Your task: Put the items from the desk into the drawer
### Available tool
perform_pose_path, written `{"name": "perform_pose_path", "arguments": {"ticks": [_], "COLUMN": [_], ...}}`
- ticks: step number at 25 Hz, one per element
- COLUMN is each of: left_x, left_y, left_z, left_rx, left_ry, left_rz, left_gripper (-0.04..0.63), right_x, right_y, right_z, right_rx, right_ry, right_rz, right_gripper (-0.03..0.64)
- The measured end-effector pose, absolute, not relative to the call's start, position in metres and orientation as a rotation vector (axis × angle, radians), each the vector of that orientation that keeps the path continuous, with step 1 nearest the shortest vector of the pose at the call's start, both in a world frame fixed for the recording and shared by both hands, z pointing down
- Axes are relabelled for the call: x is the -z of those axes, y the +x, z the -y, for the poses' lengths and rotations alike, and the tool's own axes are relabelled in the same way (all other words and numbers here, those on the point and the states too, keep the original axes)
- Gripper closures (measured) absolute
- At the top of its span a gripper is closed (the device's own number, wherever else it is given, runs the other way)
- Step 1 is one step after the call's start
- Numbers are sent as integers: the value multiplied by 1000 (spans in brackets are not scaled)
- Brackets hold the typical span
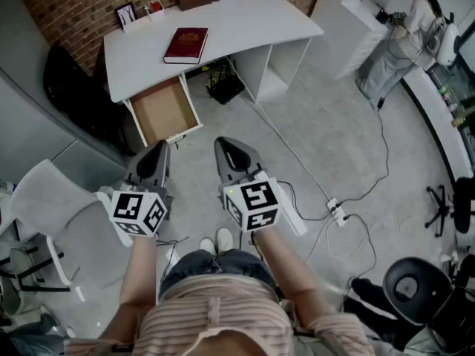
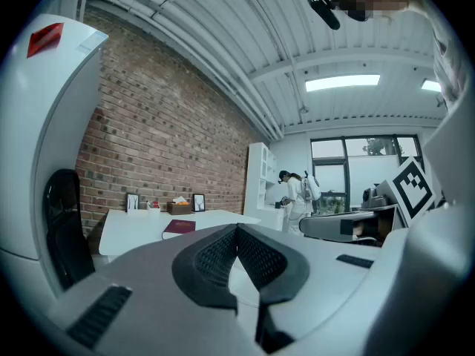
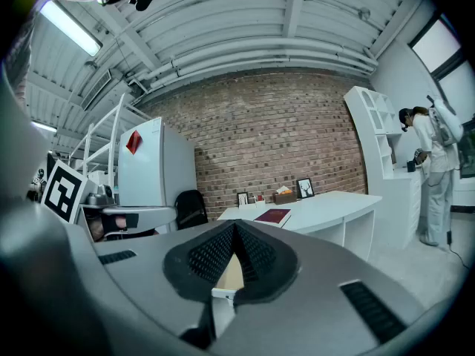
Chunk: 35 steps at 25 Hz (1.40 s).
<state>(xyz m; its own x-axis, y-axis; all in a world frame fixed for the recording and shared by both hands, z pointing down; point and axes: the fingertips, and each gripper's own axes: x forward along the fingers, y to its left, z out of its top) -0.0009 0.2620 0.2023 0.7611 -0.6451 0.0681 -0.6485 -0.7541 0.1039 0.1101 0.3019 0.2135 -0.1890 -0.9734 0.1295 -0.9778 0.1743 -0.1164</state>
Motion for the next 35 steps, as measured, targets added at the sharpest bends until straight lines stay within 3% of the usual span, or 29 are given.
{"name": "perform_pose_path", "arguments": {"ticks": [23, 35], "left_x": [-215, -231], "left_y": [-3, -8], "left_z": [-222, -135], "left_rx": [-74, -110], "left_ry": [2747, 2720], "left_rz": [1202, 1206], "left_gripper": [586, 584], "right_x": [-236, -254], "right_y": [134, 132], "right_z": [-275, -196], "right_rx": [-348, -443], "right_ry": [1991, 1996], "right_rz": [2388, 2351], "right_gripper": [600, 600]}}
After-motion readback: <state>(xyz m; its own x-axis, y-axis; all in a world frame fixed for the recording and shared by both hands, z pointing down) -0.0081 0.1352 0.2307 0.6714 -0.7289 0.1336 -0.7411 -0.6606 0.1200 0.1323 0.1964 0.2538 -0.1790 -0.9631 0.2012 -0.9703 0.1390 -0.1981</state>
